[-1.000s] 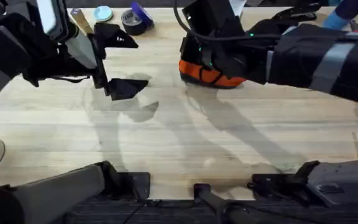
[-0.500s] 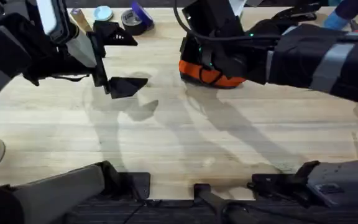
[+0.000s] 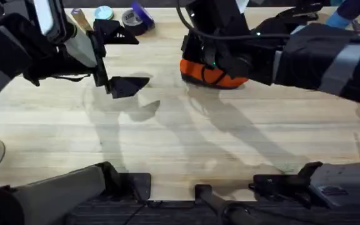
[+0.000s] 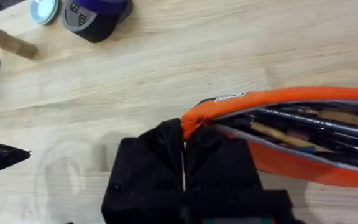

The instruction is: Unzip the bag, pick up the pens from the table one at a time and place them inside, then zip the bag closed.

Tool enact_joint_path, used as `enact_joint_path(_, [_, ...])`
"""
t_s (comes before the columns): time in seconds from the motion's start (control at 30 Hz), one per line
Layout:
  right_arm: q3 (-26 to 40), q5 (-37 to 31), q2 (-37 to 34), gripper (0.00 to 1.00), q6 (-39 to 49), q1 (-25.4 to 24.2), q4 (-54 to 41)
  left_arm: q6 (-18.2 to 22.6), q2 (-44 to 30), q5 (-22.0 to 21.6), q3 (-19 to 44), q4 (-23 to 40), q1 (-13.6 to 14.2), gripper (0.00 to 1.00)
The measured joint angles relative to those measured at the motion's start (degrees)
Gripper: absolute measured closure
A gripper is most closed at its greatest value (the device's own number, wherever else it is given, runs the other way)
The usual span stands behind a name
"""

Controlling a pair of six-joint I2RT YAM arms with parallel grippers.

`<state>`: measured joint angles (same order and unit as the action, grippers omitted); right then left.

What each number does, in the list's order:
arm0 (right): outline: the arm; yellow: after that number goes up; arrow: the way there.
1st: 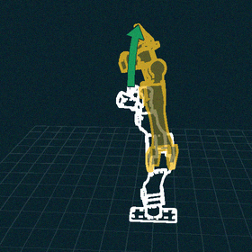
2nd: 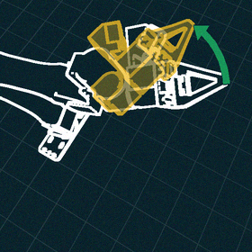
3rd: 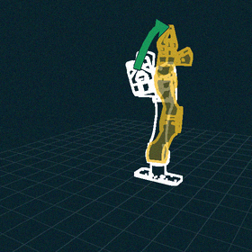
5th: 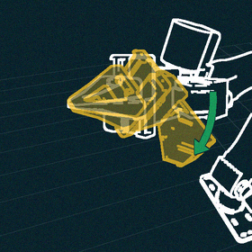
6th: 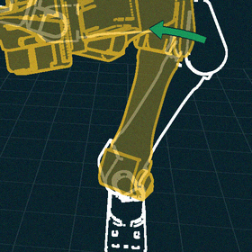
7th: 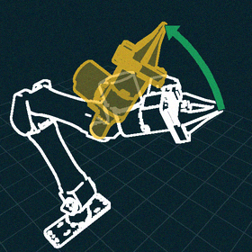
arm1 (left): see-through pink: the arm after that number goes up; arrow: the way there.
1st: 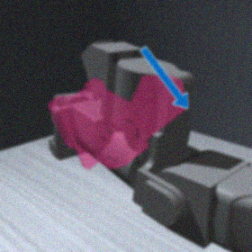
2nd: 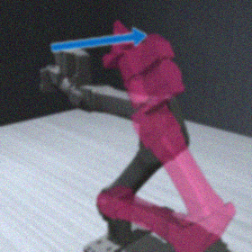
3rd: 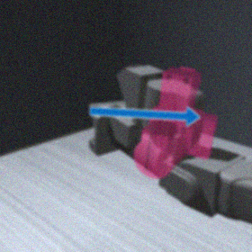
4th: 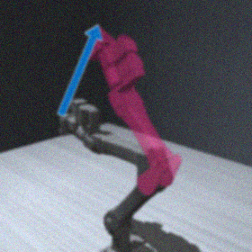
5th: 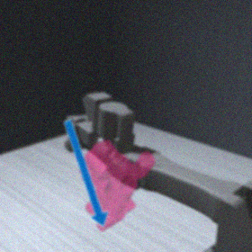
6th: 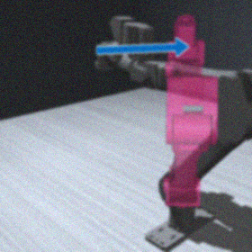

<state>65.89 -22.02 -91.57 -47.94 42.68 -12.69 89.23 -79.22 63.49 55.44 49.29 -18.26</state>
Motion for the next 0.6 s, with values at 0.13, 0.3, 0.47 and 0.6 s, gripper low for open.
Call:
enact_joint_path(0.13, [0.0,0.0,0.0,0.971,0.0,0.0,0.1,0.0,0.0,0.2,0.0,-0.1,0.0,0.008])
enact_joint_path(0.3, [0.0,0.0,0.0,0.971,0.0,0.0,0.2,0.0,0.0,0.4,0.0,-0.4,0.0,0.008])
enact_joint_path(0.47, [0.0,0.0,0.0,0.971,0.0,0.0,0.2,0.0,-0.3,0.4,0.0,-2.9,1.6,0.007])
enact_joint_path(0.6, [0.0,0.0,0.0,0.972,0.0,0.0,0.2,0.0,-3.6,0.7,0.0,-5.7,4.3,0.009])
